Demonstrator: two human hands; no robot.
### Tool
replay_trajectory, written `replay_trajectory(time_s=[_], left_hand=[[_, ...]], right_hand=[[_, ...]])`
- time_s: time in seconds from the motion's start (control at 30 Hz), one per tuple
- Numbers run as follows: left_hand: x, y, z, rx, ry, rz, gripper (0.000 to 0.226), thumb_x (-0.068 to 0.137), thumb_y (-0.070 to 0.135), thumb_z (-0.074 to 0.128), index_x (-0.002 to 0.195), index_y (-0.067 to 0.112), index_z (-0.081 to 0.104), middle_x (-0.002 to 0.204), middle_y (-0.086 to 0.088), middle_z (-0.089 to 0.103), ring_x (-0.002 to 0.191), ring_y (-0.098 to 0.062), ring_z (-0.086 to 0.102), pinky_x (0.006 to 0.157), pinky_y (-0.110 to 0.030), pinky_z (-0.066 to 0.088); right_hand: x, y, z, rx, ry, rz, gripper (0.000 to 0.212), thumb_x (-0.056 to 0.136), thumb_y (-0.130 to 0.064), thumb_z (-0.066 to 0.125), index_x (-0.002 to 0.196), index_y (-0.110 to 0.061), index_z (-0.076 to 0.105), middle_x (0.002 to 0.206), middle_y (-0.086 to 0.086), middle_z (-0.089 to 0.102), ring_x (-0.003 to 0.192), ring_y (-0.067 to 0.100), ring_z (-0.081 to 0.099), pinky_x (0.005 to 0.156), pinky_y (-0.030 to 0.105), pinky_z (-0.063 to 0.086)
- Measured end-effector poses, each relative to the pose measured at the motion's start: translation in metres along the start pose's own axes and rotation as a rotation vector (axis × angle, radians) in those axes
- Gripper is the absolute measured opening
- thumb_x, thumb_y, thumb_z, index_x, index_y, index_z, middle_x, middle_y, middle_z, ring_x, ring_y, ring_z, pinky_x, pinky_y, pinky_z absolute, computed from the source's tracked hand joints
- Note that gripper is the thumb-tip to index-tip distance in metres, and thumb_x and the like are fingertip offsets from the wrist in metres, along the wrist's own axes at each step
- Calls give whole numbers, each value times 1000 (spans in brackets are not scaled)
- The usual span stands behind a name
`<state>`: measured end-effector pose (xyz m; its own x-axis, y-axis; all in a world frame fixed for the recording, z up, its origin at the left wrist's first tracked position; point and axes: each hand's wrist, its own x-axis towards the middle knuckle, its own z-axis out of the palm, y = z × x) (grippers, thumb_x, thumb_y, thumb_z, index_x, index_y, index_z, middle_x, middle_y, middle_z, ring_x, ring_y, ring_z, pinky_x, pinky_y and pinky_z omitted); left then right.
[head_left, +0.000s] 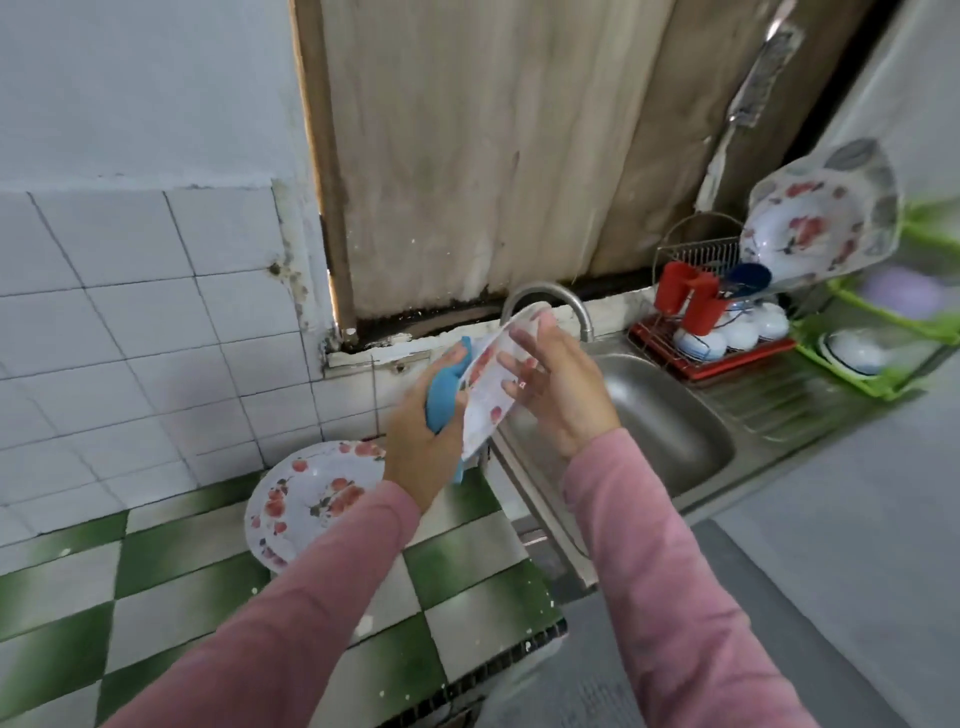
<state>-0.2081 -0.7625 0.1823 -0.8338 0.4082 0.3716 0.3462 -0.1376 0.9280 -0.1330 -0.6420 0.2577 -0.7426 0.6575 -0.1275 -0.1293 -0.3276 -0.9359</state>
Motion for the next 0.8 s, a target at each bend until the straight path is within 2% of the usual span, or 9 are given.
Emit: replay_trajectory(time_s=[0.17,0.23,0.33,0.37,0.5,0.63,0.67,0.73,0.8], left_hand=[[7,25,50,-322,57,-426,17,93,13,65,110,14,61,91,2,67,79,-16,67,59,-23,56],[3,27,72,-423,1,-487,20,93,11,66,112,12,63,96,0,70,85,-19,68,68,-32,58],[-9,30,110,-499,-103,-570,30,91,12,68,120,10,63,107,-9,72,94,-26,70,74,-38,57],[-14,34,124,-511,-156,-594,31,91,12,68,121,11,62,108,-11,72,92,-26,71,72,-38,57],[-30,48,180,-588,-410,-572,11,97,10,57,103,18,60,77,-8,69,55,-19,61,45,-22,44],[-32,45,247,-580,-558,-534,9,97,14,58,98,21,55,84,-10,61,53,-17,40,46,-21,31],[-32,46,267,-583,-571,-533,10,97,14,59,100,21,54,89,-10,63,51,-18,43,45,-21,35],[-30,46,308,-591,-581,-545,15,94,16,64,105,22,56,102,-10,69,68,-21,56,60,-32,48],[-28,46,345,-615,-605,-571,33,82,26,78,109,24,58,97,-7,61,78,-18,44,66,-41,41]], right_hand=[[-30,-9,-79,-315,321,-202,71,92,-56,59,151,-25,34,148,-6,47,117,5,52,88,21,45],[-39,0,-114,-394,429,-179,85,88,-63,61,155,-25,25,156,-6,34,130,13,45,104,32,39],[-53,6,-160,-351,519,-155,108,73,-73,71,155,-22,23,156,-10,33,129,17,50,112,40,37],[-56,8,-178,-327,555,-153,107,72,-70,75,153,-19,26,152,-5,40,130,19,51,109,41,42],[-69,4,-242,-179,621,-179,49,88,-39,74,126,-15,55,114,4,71,93,20,72,73,31,59],[-74,-17,-310,-55,618,-220,47,86,-37,77,126,-20,59,115,6,73,100,28,73,84,56,59],[-73,-24,-328,-24,619,-220,48,87,-35,76,128,-20,57,117,6,72,102,29,72,86,59,57],[-67,-40,-368,15,578,-228,43,93,-28,69,133,-21,55,123,7,70,107,31,70,89,59,56],[-62,-57,-402,46,539,-241,40,98,-22,62,137,-21,53,127,8,68,112,33,67,87,56,57]])
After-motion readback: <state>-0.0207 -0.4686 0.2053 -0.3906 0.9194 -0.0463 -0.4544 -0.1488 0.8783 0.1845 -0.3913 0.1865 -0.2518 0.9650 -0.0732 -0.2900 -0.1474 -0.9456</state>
